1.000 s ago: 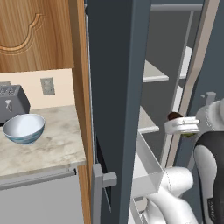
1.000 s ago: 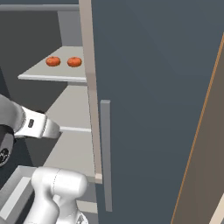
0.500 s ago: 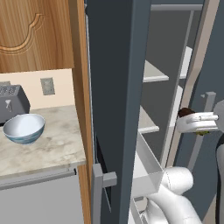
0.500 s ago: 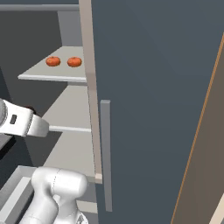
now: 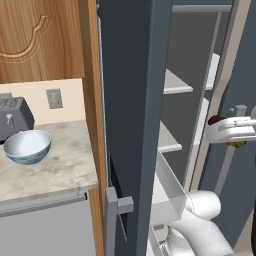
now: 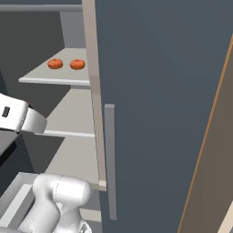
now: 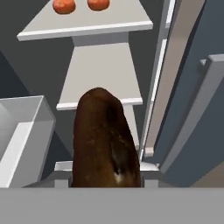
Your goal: Take the squash, sweet potato, and squash from the freezer and place them in the bowl on the counter.
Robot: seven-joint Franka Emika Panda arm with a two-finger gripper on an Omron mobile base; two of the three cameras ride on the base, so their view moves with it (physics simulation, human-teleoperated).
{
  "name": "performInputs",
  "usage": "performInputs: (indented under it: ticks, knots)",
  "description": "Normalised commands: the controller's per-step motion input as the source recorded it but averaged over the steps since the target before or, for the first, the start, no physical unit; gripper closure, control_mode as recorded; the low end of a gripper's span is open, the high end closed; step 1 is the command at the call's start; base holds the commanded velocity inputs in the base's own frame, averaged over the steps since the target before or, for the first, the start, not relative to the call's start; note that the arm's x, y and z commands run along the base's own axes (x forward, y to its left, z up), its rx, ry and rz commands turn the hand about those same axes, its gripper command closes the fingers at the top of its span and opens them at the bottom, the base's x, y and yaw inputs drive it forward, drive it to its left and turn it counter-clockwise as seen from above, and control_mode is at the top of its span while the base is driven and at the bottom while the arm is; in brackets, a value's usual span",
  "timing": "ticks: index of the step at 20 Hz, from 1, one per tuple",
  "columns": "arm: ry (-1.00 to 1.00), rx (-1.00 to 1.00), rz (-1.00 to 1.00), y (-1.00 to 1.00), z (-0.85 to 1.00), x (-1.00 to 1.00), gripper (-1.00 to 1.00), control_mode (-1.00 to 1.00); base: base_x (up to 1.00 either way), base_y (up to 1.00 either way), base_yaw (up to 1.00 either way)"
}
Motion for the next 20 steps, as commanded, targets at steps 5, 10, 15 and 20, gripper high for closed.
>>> performInputs:
  ticks: [5, 10, 15, 20]
  knots:
    - [0.0, 0.0, 0.0, 0.0, 0.0, 0.0, 1.0, 1.0, -0.4, -0.06, 0.0]
    - [0.0, 0.0, 0.0, 0.0, 0.0, 0.0, 1.0, 1.0, -1.0, -0.43, -0.01]
    - [0.0, 0.0, 0.0, 0.0, 0.0, 0.0, 1.0, 1.0, -1.0, -0.26, -0.09]
    - [0.0, 0.0, 0.0, 0.0, 0.0, 0.0, 1.0, 1.0, -0.93, 0.45, -0.13]
